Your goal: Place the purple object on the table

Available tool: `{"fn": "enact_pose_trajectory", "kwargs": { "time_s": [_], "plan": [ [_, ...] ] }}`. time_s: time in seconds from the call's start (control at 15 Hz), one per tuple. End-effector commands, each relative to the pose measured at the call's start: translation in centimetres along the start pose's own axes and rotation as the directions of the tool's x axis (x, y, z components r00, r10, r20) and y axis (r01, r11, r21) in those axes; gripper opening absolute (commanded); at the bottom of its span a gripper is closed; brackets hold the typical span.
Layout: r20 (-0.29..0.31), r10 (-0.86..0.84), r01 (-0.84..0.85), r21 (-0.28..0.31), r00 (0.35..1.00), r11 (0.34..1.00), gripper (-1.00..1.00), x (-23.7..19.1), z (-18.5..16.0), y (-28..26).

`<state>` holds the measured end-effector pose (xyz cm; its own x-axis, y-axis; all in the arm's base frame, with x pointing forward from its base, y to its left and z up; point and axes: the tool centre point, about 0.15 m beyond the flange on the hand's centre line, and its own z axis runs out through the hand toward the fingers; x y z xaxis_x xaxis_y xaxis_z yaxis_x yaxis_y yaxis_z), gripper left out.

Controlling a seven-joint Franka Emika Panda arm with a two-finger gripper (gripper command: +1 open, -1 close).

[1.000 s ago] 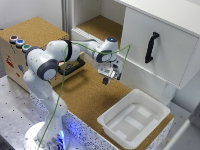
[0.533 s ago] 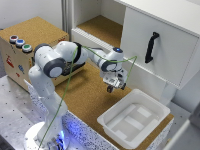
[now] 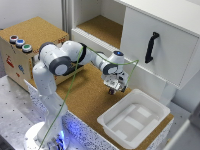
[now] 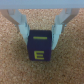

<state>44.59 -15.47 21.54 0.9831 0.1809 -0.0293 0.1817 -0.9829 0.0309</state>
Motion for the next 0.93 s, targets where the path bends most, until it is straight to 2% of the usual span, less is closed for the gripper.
{"fn": "enact_pose_trajectory", "kwargs": {
  "time_s": [0.0,0.13,0.87],
  "plan": [
    [0.010,-0.001,0.001,-0.013,1.000,1.000,1.00,-0.3,-0.8,0.4],
    [-0.004,-0.016,0.016,0.000,1.000,1.000,1.00,-0.6,-1.9,0.3],
    [-0.004,-0.016,0.016,0.000,1.000,1.000,1.00,-0.6,-1.9,0.3]
  ]
}}
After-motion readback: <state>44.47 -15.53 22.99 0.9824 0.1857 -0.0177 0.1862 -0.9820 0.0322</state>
